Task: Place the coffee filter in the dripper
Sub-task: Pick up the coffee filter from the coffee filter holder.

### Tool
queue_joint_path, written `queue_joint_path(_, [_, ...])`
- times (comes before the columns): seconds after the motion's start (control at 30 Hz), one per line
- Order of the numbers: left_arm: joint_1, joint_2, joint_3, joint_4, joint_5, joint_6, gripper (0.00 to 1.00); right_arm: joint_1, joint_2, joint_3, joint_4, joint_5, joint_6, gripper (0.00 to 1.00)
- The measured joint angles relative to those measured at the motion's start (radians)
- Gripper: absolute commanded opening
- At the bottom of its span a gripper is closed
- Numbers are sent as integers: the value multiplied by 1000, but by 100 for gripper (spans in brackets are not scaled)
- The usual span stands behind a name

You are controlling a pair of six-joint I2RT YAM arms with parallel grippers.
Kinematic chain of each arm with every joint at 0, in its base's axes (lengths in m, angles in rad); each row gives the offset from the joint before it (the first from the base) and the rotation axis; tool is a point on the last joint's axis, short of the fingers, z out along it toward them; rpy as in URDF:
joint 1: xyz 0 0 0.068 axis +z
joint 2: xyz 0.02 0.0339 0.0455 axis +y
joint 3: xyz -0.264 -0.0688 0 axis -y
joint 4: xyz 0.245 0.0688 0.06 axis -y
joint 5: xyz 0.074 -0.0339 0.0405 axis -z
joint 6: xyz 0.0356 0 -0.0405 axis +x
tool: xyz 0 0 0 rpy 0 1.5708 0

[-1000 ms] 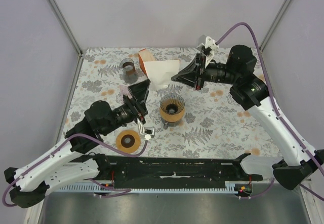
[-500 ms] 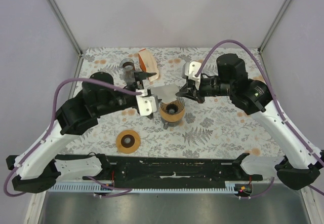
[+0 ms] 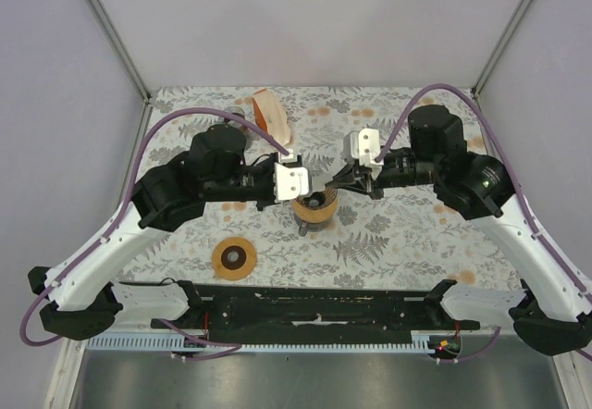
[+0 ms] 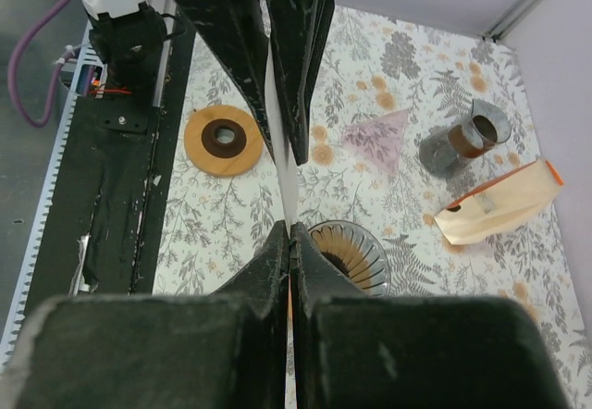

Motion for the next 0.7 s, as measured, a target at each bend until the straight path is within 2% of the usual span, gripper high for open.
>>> queue_joint_path(0.1, [0,0,0,-7,28,-8,2,0,-26,0,1,-32,-3,1])
queue_joint_path(0.13, [-1,0,2,-6,34,-8,2,0,-31,0,0,-38,-4,18])
queue_joint_path(0.17, [-2,0,5,-5,41,-8,2,0,-36,0,0,-44,-5,39])
queue_joint_path(0.2, [-2,0,9,-7,47,-8,2,0,-40,0,1,-48,-3,55])
queue_joint_path(0.23, [-2,0,13,-11,53,-8,2,0,-46,-3,6,-51,-3,66])
queue_joint_path(0.27, [-2,0,17,-14,56,-8,2,0,-55,-10,16,-53,-10,70])
queue_joint_path(0.33, [-2,0,25,-20,66,-8,2,-2,-83,-39,30,-54,-12,70])
queue_joint_path(0.43, [-2,-2,45,-35,99,-6,2,-17,-126,-99,35,-55,-16,58])
queue_joint_path(0.5, [-2,-8,48,-47,138,-6,2,-34,-136,-130,35,-68,-14,56])
queue_joint_path(0.7, [-2,-13,48,-67,210,-6,2,-57,-90,-151,43,-114,0,49])
